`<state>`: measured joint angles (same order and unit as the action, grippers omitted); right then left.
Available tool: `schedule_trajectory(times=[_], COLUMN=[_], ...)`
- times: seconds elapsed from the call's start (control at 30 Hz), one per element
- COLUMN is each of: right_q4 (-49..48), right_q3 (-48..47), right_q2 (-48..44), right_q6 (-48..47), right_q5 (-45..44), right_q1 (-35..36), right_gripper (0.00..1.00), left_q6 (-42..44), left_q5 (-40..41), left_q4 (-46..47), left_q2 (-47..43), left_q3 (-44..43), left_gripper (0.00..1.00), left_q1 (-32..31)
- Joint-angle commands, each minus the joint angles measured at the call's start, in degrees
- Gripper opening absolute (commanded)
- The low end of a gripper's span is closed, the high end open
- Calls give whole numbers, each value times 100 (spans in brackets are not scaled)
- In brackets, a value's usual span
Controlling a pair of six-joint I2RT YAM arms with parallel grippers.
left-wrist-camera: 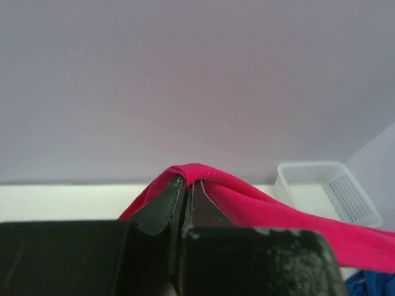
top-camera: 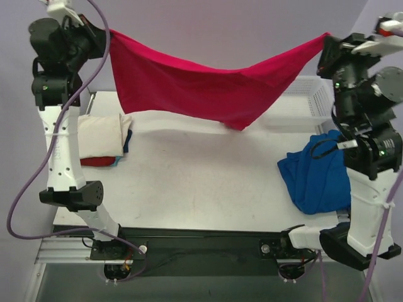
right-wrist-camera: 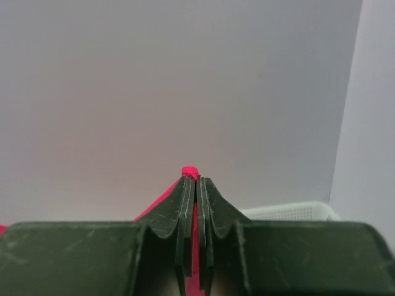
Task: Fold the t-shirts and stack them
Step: Flatten out the tshirt
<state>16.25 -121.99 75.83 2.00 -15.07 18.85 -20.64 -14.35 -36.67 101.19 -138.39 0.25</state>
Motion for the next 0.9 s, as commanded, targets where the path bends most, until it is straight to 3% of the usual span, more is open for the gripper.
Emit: schedule_trajectory(times=[0.0,0.13,0.4,0.87], right_q4=[-842,-1141,-1282,-1387], right_q3=[35,71,-447,-1221], right_q2=[-489,-570,422,1917], right_q6=[-332,-411,-806,-209], right_q5=[57,127,-154,13], right_q1=[31,31,-4,-795], right_gripper=[0,0,0,0], left_q6=[254,263,17,-501], left_q5=[257,371,459,108], left_q4=[2,-16,379,1073], left_q2=[-406,-424,-135,1192], left_q3=[-443,-645,-488,-865], left_gripper=[0,0,0,0], left_q1=[133,168,203,344])
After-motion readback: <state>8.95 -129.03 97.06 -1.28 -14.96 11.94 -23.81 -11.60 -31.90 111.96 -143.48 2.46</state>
